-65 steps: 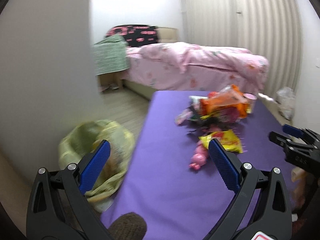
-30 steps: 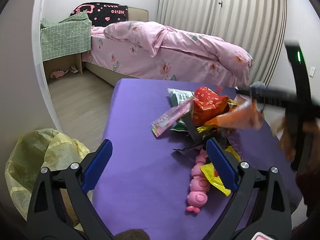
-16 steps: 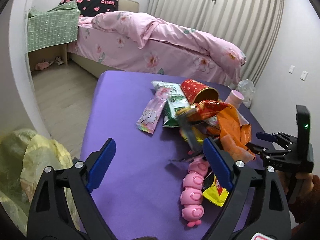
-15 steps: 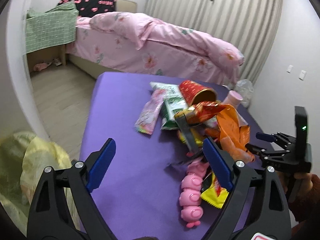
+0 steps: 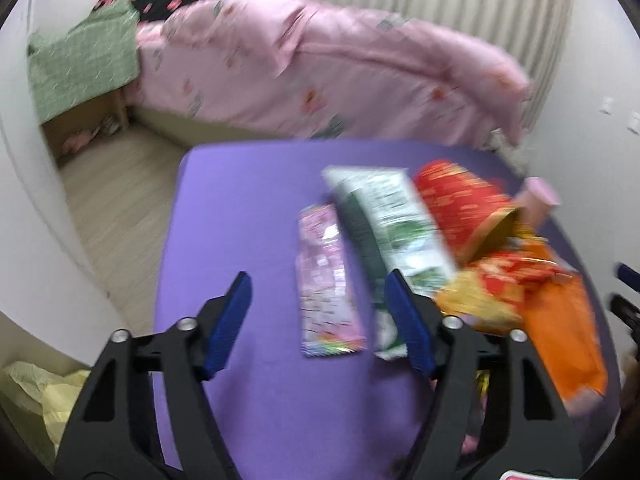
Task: Collect trash
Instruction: 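Move the left tool toward the pink candy stick and close on it, then grasp the red paper cup with the right tool while the left holds the candy stick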
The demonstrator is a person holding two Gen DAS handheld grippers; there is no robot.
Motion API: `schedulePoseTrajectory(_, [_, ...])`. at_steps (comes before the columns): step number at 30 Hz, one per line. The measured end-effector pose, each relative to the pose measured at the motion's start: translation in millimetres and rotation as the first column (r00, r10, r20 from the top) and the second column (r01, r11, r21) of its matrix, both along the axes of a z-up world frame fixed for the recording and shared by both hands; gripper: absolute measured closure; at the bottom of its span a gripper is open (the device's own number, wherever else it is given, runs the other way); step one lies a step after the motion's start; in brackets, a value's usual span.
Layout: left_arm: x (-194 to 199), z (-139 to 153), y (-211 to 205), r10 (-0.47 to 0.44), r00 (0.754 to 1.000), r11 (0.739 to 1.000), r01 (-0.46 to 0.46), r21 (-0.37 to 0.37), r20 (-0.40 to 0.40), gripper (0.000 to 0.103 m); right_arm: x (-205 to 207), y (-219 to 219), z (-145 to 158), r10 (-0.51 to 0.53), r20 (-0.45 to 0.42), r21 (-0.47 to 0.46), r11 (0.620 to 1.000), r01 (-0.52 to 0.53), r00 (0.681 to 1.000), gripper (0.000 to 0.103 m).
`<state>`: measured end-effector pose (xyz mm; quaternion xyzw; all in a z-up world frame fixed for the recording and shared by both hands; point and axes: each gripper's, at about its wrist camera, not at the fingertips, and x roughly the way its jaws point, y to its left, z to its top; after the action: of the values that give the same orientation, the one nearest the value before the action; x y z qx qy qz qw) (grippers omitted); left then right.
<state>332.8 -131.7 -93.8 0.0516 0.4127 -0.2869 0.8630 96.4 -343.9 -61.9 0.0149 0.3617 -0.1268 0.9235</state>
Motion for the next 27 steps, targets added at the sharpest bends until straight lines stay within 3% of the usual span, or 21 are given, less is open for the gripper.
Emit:
schedulePoseTrajectory(4, [12.1,-16.8,-5.2,0.002,0.998,1.0,-0.004,-0.021,-0.061,0.05,4.4,3.2,4.7,0.013,0.02,0.007,1.0,-0.013,1.0,0.038])
schedulePoseTrajectory(6, [11.6,-20.6,-11.8,-0.005,0.999,1.0,0.005,0.002,-0.052,0.064,13.3,6.1,9.1,0.027,0.03,0.012,1.0,-0.028,0.999,0.038])
schedulePoseTrajectory(7, [10.4,-22.3,-14.1,-0.007,0.998,1.0,0.008,0.016,-0.055,0.078,18.1,7.6,11.2,0.034,0.034,0.016,0.999,-0.035,0.999,0.038])
schedulePoseTrajectory(10, [3.2,-22.0,-10.9,-0.004,0.999,1.0,0.005,0.009,-0.051,0.086,34.7,15.6,21.0,0.069,0.057,0.027,0.997,-0.071,0.996,0.038])
schedulePoseTrajectory(19, [-34.0,7.3,33.8,0.028,0.999,0.993,-0.031,-0.115,-0.026,0.086,125.4,45.6,26.6,0.197,0.034,0.148,0.969,-0.2,0.98,0.038])
schedulePoseTrajectory(27, [-52.3,22.6,65.5,0.032,0.999,0.978,-0.033,-0.207,-0.008,0.086,183.1,53.7,-12.7,0.19,-0.127,0.15,0.974,-0.171,0.973,0.038])
